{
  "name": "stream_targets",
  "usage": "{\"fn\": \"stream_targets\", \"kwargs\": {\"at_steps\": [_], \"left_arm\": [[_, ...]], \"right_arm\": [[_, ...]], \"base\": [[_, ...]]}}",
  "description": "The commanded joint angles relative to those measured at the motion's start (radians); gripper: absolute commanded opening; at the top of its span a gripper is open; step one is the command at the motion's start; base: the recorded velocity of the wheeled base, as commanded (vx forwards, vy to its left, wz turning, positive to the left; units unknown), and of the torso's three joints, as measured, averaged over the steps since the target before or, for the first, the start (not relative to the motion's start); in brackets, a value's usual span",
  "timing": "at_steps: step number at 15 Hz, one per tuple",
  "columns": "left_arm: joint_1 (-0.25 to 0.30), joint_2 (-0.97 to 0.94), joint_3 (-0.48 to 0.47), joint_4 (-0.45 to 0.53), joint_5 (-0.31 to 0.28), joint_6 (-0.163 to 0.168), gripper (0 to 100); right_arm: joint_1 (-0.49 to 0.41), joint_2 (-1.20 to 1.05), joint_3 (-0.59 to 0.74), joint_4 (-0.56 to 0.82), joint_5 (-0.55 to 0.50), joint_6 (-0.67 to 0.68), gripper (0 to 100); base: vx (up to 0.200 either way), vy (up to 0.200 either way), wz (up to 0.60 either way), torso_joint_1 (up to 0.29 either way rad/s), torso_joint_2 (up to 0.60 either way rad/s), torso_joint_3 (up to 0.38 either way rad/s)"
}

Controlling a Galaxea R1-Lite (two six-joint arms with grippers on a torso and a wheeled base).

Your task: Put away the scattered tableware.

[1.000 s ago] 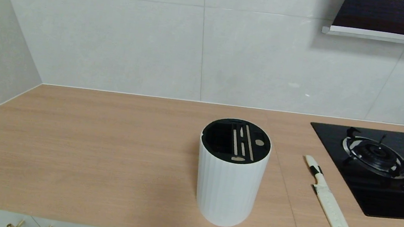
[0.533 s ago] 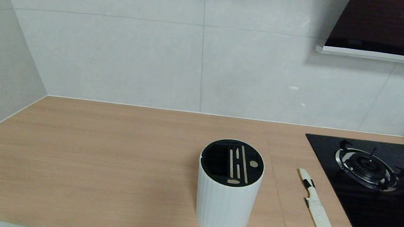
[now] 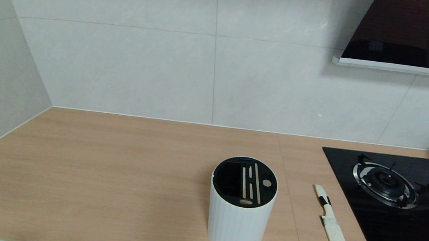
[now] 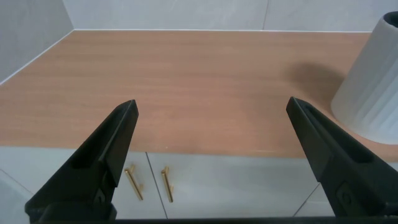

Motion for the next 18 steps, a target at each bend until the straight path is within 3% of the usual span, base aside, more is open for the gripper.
{"fn": "stream_targets", "kwargs": {"at_steps": [1,4,6,8,11,14,16,18], "left_arm": [[0.000,0.000,0.000,-0.001,0.000,0.000,100],[0.000,0.000,0.000,-0.001,0.000,0.000,100],[0.000,0.000,0.000,-0.001,0.000,0.000,100],[0.000,0.000,0.000,-0.001,0.000,0.000,100],[0.000,0.000,0.000,-0.001,0.000,0.000,100],[0.000,0.000,0.000,-0.001,0.000,0.000,100],[0.000,0.000,0.000,-0.001,0.000,0.000,100],[0.000,0.000,0.000,-0.001,0.000,0.000,100]], "right_arm": [[0.000,0.001,0.000,0.002,0.000,-0.004,100],[0.000,0.004,0.000,-0.001,0.003,-0.026,100],[0.032,0.138,-0.167,-0.007,0.071,0.003,100],[0.064,0.274,-0.218,-0.010,0.094,0.005,100],[0.150,0.688,-0.327,-0.035,0.121,0.017,100],[0.227,1.100,-0.351,-0.239,0.118,0.017,100],[0.233,1.367,-0.374,-0.369,0.091,0.017,100],[0.233,1.575,-0.449,-0.380,0.031,0.019,100]], "base": [[0.000,0.000,0.00,0.000,0.00,0.000],[0.000,0.000,0.00,0.000,0.00,0.000],[0.000,0.000,0.00,0.000,0.00,0.000],[0.000,0.000,0.00,0.000,0.00,0.000],[0.000,0.000,0.00,0.000,0.00,0.000],[0.000,0.000,0.00,0.000,0.00,0.000],[0.000,0.000,0.00,0.000,0.00,0.000],[0.000,0.000,0.00,0.000,0.00,0.000]]}}
